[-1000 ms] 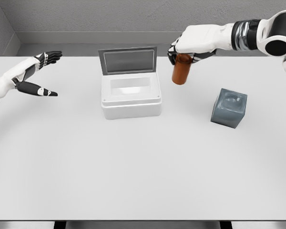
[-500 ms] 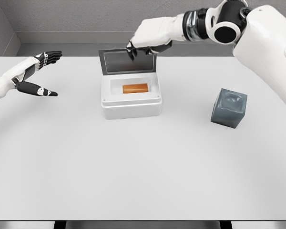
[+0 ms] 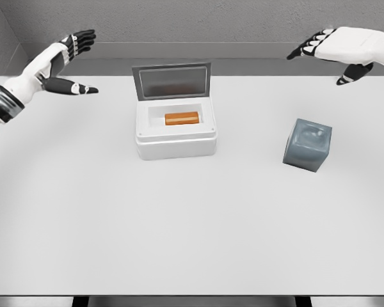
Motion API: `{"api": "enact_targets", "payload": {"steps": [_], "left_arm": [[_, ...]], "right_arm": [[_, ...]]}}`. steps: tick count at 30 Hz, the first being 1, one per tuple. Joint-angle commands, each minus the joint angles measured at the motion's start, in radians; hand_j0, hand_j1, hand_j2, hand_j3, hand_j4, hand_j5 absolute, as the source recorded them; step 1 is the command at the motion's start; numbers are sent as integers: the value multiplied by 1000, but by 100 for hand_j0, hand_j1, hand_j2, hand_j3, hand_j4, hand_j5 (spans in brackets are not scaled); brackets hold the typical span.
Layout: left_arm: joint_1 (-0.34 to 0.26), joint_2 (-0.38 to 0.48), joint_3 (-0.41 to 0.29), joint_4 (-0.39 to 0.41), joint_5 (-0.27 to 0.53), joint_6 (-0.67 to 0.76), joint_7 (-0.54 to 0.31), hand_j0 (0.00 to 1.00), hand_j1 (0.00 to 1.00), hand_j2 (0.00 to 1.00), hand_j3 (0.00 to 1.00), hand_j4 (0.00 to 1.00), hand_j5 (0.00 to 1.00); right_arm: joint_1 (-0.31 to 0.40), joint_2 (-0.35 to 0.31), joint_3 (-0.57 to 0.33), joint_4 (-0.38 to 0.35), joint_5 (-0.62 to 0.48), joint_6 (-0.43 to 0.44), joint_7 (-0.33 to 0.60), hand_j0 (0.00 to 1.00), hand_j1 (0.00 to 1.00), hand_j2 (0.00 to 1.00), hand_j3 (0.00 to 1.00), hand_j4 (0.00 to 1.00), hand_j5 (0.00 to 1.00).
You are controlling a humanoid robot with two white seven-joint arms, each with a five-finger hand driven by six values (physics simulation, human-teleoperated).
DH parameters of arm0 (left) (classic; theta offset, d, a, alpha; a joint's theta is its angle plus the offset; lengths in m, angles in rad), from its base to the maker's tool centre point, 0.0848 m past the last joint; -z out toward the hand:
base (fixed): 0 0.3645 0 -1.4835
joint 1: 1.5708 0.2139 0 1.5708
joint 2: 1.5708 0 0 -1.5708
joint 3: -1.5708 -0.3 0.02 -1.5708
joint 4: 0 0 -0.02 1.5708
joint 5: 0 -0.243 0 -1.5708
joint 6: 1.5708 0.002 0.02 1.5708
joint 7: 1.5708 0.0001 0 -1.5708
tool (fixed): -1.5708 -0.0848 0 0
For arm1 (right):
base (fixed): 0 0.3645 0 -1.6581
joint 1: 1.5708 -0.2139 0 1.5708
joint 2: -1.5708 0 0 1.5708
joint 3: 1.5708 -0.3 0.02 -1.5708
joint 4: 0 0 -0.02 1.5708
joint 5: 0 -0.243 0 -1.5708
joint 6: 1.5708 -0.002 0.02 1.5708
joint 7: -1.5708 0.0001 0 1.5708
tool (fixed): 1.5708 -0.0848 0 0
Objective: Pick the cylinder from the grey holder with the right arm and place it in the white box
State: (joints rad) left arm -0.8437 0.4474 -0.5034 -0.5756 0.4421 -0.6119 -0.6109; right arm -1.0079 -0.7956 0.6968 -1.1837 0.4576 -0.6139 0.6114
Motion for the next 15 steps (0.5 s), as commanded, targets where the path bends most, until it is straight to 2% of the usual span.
{"api": "enact_targets", "payload": {"steps": [1, 3, 5, 8, 10, 15], "left_arm": [[0, -70, 19, 79, -34, 1, 0, 100, 100, 100, 100, 100, 100], [0, -122, 16, 79, -115, 1, 0, 100, 100, 100, 100, 100, 100], [-11, -127, 16, 74, -109, 1, 0, 100, 100, 100, 100, 100, 100], [-25, -127, 17, 63, -106, 1, 0, 100, 100, 100, 100, 100, 100], [-25, -125, 17, 33, -111, 1, 0, 100, 100, 100, 100, 100, 100], [-21, -130, 6, -44, -112, 1, 0, 100, 100, 100, 100, 100, 100]], "right_arm": [[0, -27, 29, -20, -5, 3, -1, 100, 100, 100, 100, 100, 100], [2, -45, 32, -22, -5, 3, -1, 100, 100, 100, 100, 100, 100], [3, -51, 33, -24, -5, 3, -1, 100, 100, 100, 100, 100, 100], [11, -67, 33, -65, -5, 3, -1, 100, 100, 100, 100, 100, 100], [23, -71, 33, -91, -5, 3, -1, 100, 100, 100, 100, 100, 100], [23, -71, 33, -93, -5, 3, -1, 100, 100, 100, 100, 100, 100]]}}
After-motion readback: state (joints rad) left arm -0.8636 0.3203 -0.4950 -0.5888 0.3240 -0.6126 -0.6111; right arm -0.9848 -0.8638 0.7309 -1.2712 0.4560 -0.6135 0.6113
